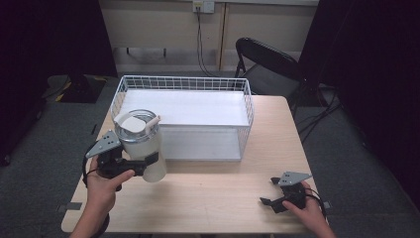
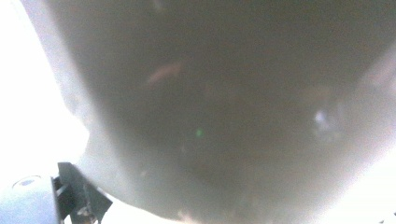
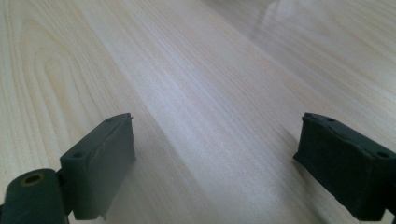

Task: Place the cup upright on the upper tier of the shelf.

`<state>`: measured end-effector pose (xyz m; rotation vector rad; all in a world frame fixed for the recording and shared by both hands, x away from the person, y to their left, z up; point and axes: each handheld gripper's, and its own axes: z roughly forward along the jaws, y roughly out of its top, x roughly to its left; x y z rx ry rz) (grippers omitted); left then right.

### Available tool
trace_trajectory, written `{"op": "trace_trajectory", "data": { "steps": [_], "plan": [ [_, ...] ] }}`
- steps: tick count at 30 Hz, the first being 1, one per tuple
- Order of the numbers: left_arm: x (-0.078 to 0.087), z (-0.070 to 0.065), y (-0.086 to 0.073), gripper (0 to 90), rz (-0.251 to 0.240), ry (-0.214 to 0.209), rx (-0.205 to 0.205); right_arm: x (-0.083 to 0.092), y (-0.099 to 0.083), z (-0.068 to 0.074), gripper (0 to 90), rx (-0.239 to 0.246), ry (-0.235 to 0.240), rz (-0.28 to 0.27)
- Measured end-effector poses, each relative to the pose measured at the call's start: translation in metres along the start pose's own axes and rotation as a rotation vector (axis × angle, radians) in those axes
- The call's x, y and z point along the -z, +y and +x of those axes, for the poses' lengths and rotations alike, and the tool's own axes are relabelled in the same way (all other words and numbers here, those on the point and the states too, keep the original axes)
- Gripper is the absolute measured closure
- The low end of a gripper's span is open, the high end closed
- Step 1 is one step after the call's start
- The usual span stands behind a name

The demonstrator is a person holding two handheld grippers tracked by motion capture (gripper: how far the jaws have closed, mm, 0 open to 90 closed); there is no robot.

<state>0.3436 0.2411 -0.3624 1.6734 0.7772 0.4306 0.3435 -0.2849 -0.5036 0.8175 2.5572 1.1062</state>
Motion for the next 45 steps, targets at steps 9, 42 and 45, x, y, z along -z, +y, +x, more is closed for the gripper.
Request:
{"op": "trace_trajectory", "data": {
  "steps": [9,42,45],
  "plan": [
    [-0.002,-0.001,0.021,9.6,-0.003,-0.002,-0.015,0.0,0.0,0.0,10.5,0.0,0.0,0.0],
    [-0.003,0.0,0.077,9.6,0.013,-0.041,-0.019,0.0,0.0,0.0,10.4,0.003,0.002,-0.001],
    [-0.003,0.0,0.083,9.6,0.013,-0.045,-0.016,0.0,0.0,0.0,10.4,0.002,0.002,-0.001]
  ]
}}
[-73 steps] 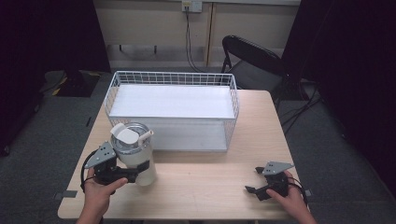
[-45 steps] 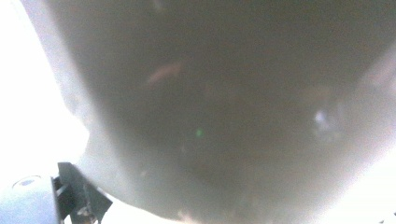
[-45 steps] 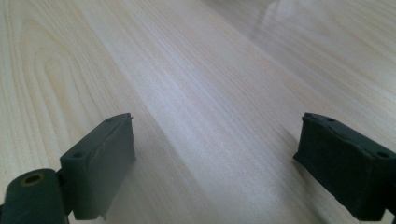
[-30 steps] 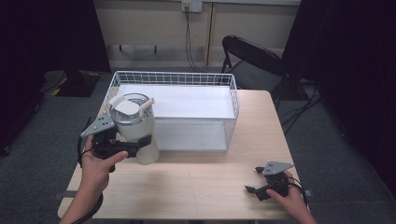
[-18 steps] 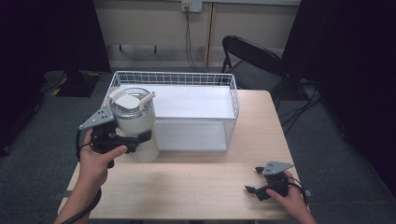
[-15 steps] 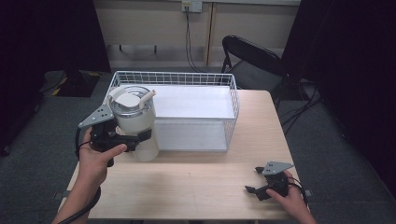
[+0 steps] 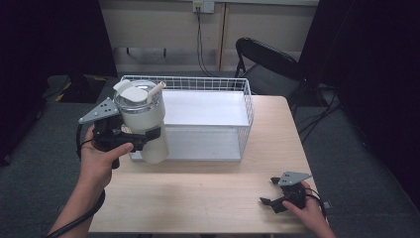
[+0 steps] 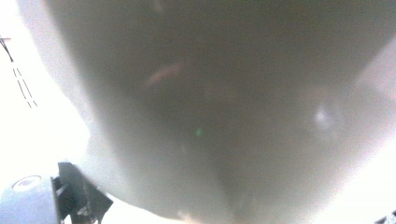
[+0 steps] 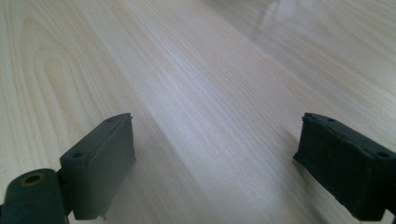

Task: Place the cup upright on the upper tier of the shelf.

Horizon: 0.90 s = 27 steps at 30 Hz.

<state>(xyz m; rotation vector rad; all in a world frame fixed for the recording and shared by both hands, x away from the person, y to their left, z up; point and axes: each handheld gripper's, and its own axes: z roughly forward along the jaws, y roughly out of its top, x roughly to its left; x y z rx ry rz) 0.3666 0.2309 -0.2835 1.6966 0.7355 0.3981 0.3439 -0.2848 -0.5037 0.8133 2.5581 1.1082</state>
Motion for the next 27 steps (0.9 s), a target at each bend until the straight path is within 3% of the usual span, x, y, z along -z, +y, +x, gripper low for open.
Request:
{"op": "trace_trajectory", "data": {
  "steps": [13,19,27],
  "plan": [
    [0.005,0.001,0.023,9.6,-0.019,0.001,0.005,0.0,0.0,0.0,10.4,0.0,0.0,0.0],
    [0.004,0.003,0.029,9.6,0.003,0.012,-0.001,0.0,0.0,0.0,10.4,0.0,0.0,0.0],
    [0.001,0.004,0.04,9.6,-0.002,0.013,0.0,0.0,0.0,0.0,10.4,-0.001,0.0,-0.001]
  ]
}}
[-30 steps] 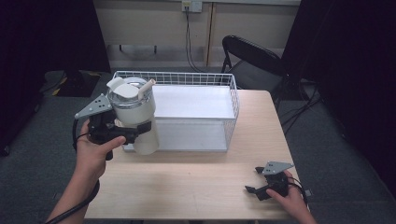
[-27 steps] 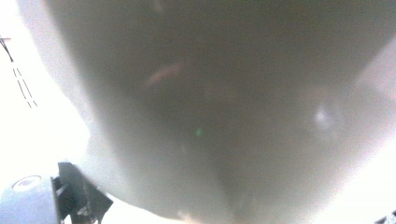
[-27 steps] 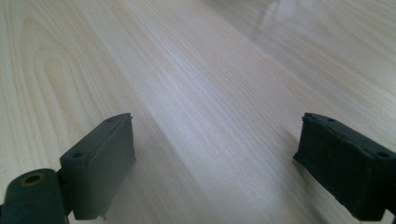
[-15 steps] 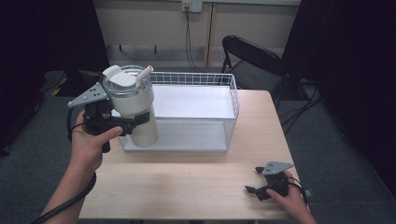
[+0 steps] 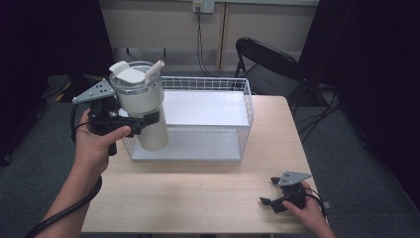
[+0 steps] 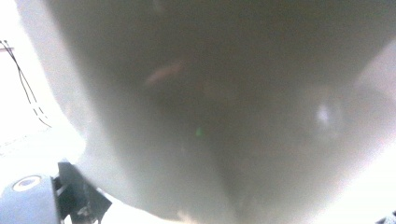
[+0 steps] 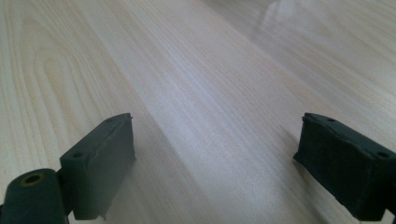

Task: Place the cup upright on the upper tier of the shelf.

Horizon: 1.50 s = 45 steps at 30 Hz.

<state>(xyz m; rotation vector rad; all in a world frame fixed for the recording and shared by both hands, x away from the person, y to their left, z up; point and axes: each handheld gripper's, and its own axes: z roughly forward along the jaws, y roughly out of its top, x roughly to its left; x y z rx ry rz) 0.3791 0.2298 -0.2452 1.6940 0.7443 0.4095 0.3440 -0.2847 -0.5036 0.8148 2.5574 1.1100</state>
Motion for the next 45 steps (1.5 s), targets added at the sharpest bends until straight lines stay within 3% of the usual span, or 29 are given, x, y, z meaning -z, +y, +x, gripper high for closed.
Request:
{"op": "trace_trajectory", "data": {
  "steps": [21,45],
  "plan": [
    [-0.008,0.001,0.031,9.6,-0.006,0.007,-0.018,0.0,0.0,0.0,10.4,0.001,-0.001,-0.001],
    [-0.016,0.013,0.049,9.6,-0.01,0.044,-0.015,0.0,0.0,0.0,10.4,0.002,-0.001,-0.001]
  ]
}}
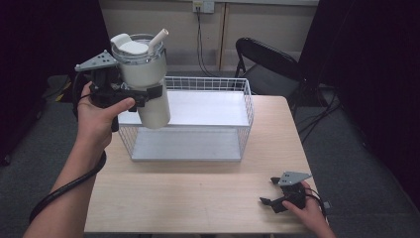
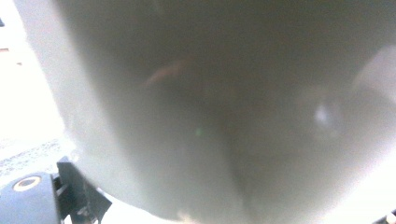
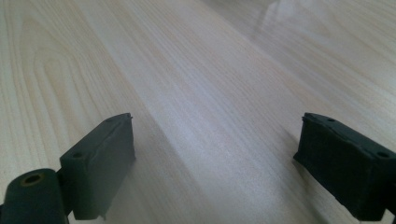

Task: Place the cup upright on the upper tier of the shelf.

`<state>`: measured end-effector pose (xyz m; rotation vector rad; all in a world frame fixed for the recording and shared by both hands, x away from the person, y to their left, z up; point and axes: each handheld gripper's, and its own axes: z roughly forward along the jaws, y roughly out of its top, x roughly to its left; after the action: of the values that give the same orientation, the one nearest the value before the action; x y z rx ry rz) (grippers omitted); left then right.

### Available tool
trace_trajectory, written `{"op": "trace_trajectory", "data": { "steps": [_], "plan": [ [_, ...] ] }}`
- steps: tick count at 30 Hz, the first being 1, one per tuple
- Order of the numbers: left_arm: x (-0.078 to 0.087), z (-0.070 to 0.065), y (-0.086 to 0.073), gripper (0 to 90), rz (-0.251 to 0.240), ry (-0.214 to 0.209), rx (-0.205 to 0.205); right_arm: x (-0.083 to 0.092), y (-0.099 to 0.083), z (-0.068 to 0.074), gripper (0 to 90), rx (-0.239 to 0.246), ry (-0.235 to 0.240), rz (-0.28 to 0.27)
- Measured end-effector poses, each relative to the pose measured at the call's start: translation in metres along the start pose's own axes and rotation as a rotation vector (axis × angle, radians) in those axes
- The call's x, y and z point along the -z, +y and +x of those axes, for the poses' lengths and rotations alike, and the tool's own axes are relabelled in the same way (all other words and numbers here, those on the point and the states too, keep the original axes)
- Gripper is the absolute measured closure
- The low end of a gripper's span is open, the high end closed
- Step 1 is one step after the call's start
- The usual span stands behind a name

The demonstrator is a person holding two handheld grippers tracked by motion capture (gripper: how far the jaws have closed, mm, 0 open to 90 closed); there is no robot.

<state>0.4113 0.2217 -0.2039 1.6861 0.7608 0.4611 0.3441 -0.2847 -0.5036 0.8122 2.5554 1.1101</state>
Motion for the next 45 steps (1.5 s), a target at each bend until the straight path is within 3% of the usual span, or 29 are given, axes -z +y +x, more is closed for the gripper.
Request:
{"op": "trace_trajectory", "data": {
  "steps": [34,45],
  "plan": [
    [-0.031,0.019,0.01,9.6,0.009,0.036,0.015,0.0,0.0,0.0,10.5,0.0,0.0,0.0],
    [-0.039,0.028,0.009,9.6,0.01,0.069,0.013,0.0,0.0,0.0,10.5,0.0,0.0,0.0]
  ]
}}
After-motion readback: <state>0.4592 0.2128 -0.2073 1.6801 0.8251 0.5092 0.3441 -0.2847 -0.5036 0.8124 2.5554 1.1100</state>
